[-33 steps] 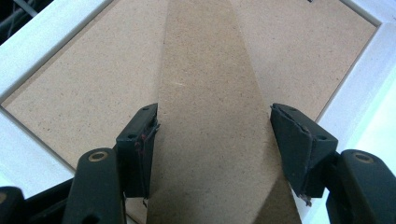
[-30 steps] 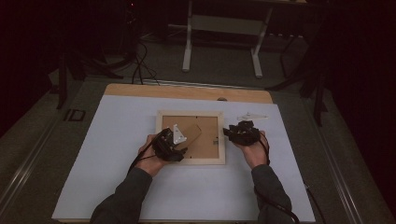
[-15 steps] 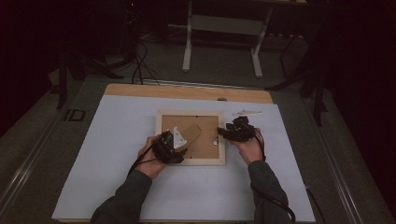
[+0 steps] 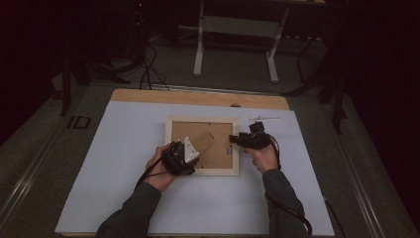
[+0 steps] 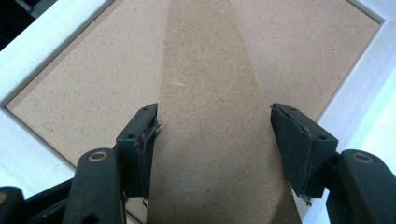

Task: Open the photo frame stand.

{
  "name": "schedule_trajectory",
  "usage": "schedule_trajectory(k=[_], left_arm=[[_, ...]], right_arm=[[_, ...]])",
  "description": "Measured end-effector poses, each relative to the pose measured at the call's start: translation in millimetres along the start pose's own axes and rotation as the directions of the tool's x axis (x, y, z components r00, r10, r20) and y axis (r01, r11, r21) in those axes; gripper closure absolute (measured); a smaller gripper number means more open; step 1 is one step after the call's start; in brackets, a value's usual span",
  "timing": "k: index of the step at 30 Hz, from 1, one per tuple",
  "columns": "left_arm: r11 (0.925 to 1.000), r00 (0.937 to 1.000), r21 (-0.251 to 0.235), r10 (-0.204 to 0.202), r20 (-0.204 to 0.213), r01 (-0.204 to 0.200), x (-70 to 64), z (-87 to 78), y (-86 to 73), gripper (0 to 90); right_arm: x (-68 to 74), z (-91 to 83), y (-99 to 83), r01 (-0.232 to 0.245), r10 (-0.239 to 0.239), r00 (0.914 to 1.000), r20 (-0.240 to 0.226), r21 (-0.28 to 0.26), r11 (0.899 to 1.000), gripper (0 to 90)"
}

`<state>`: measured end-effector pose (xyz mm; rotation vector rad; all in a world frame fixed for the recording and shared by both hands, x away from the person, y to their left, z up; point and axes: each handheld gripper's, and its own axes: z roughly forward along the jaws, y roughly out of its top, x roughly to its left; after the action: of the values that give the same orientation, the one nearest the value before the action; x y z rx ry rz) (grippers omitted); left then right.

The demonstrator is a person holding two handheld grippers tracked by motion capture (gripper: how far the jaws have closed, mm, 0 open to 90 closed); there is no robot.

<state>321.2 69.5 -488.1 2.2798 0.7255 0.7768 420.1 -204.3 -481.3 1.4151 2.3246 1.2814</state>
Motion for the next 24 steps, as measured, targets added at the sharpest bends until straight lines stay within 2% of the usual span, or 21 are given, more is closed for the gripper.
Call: schedule_trajectory(k=[5, 7, 14, 16, 24], left_arm=[[0.9999, 0.9999, -0.008, 0.013, -0.009, -0.013, -0.5, -0.7, -0.5, 38.1], [0.9995, 0.9996, -0.021, 0.022, -0.018, -0.022, -1.0, -1.4, -0.5, 38.1], [0.9986, 0.9987, -0.036, 0.038, -0.033, -0.039, -0.8, -2.8, -1.8, 38.2], [0.9981, 0.9983, -0.04, 0.045, -0.036, -0.047, -1.1, -2.8, -2.3, 38.1], [0.9993, 1.0, -0.036, 0.009, -0.004, -0.009, 2.7, -2.3, -3.1, 37.8]], right_arm=[[-3.4, -0.5, 0.1, -0.022, 0.022, 0.9995, -0.023, 0.0, 1.0, 52.7], [-5.1, -1.3, 1.3, -0.034, 0.034, 0.9983, -0.047, 0.002, 0.999, 53.3], [-8.4, -7.4, 2.9, -0.048, 0.047, 0.9958, -0.079, -0.007, 0.999, 58.6], [-7.7, -8.6, 2.7, -0.044, 0.043, 0.9962, -0.075, -0.01, 0.999, 58.6], [-5.9, -9.4, 2.5, -0.037, 0.035, 0.997, -0.068, -0.017, 0.999, 58.8]])
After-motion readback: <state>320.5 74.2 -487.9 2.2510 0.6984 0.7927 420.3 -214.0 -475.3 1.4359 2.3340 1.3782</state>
